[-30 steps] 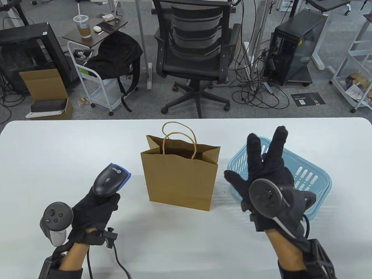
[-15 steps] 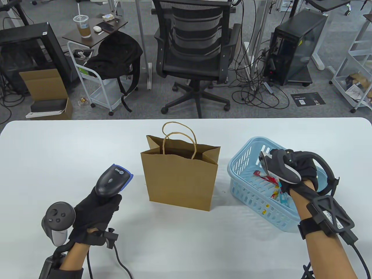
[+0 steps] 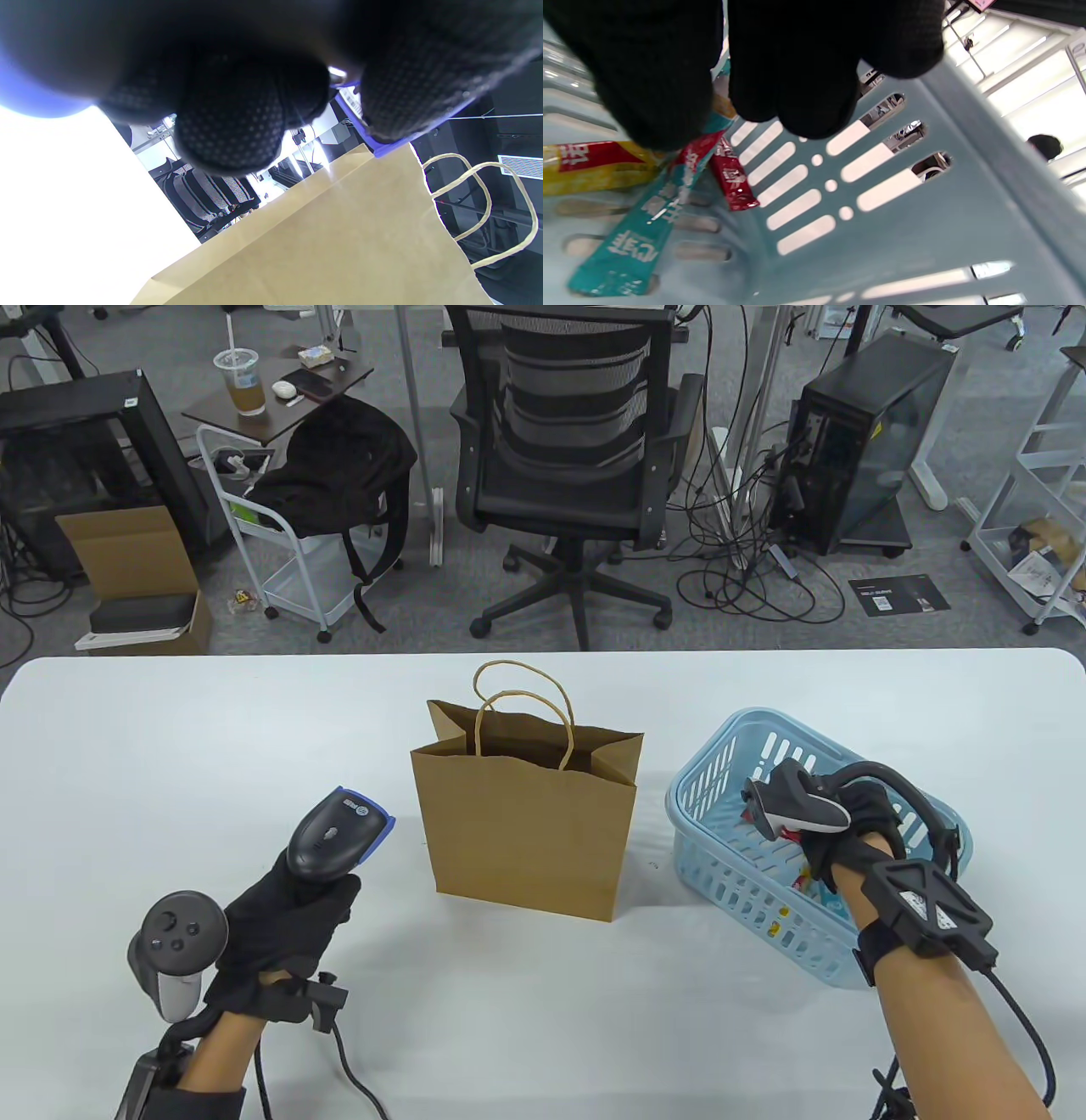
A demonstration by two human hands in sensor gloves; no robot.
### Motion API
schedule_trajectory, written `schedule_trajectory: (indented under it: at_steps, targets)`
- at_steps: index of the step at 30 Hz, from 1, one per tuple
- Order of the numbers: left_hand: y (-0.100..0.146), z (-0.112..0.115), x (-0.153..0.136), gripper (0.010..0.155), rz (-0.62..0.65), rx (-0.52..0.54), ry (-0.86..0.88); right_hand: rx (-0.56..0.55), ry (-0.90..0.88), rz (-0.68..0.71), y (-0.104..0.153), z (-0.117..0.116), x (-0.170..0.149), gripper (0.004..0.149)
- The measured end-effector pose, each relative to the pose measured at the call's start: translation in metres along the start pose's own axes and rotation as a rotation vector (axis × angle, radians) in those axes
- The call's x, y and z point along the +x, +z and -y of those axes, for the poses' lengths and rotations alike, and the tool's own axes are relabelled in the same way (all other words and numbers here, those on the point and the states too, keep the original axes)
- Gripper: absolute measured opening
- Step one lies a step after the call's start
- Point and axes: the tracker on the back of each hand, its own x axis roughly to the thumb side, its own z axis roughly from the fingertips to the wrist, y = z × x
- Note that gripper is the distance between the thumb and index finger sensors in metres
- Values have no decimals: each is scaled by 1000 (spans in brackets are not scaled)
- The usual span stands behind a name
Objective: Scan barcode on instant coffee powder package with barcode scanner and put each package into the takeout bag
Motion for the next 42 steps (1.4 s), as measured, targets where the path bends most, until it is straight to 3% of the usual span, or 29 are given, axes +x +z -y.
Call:
schedule_trajectory:
  at_steps: [8, 11, 15, 20, 27, 34, 42]
  targets:
    - [-1, 2, -1, 60, -4, -11, -7, 280, -44, -38, -27, -27, 14, 73]
    - [-1, 3, -1, 60, -10, -15, -10, 342, -141, -24, -32, -35, 15, 69]
    - [-2, 3, -2, 60, -20, -17, -5, 204, -246, -11, -30, -24, 5, 54]
    - [-2, 3, -2, 60, -17, -17, -5, 101, -456, 8, -15, -4, -16, 54]
    - [-1, 4, -1, 60, 1, -17, -6, -243, -700, 30, 30, 31, -54, 45]
    - [0, 5, 2, 60, 41, -23, 2, -381, -1061, 182, 77, 60, -84, 45]
    - [7, 8, 15, 60, 136, -26, 11, -424, -1283, 485, 129, 90, -66, 42]
